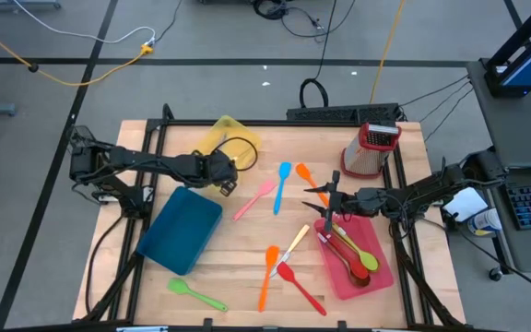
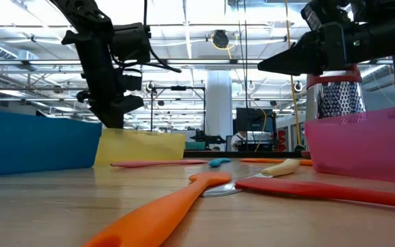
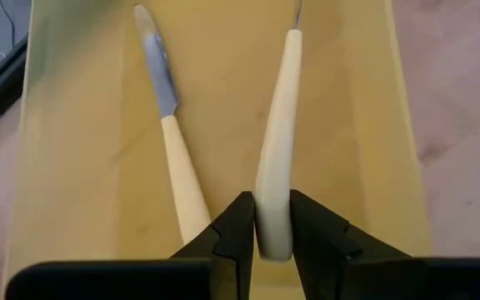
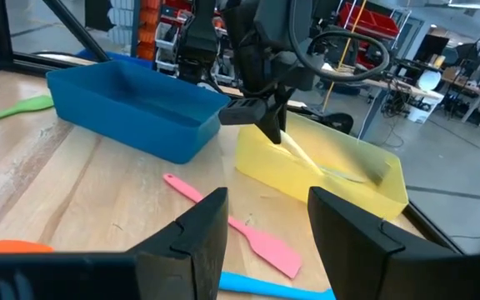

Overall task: Pick & Place Kitchen Items
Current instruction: Put the yellow knife into the yellow bin

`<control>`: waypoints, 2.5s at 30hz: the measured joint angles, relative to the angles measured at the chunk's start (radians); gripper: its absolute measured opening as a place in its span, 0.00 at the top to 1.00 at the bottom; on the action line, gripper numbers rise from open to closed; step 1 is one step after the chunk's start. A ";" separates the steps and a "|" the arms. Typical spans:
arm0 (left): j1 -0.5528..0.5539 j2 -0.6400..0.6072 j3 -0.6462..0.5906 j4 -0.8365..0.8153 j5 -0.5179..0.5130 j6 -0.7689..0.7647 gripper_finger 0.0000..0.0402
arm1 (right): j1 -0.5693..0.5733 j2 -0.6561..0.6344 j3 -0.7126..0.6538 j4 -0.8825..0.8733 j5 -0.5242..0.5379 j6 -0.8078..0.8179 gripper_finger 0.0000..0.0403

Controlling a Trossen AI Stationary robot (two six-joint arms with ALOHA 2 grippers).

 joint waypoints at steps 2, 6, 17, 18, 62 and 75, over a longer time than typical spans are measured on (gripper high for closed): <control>0.000 0.000 0.000 0.000 0.000 0.020 0.82 | 0.000 0.000 0.000 0.000 0.000 0.009 0.60; 0.001 0.000 0.000 0.000 0.000 0.025 0.82 | 0.000 0.000 0.000 0.000 -0.002 0.010 0.60; 0.001 0.000 0.000 -0.001 0.058 0.053 0.81 | 0.000 0.000 0.000 0.000 -0.341 0.014 0.60; 0.001 0.000 0.000 -0.001 0.069 0.062 0.80 | 0.000 0.002 0.000 0.000 -0.342 0.016 0.60; 0.008 -0.001 0.001 0.141 0.022 0.119 0.64 | -0.006 0.594 0.677 -1.167 -0.504 -0.241 0.62; -0.016 -0.001 0.001 0.183 0.071 0.130 0.64 | -0.025 0.581 0.675 -1.189 -0.491 -0.226 0.85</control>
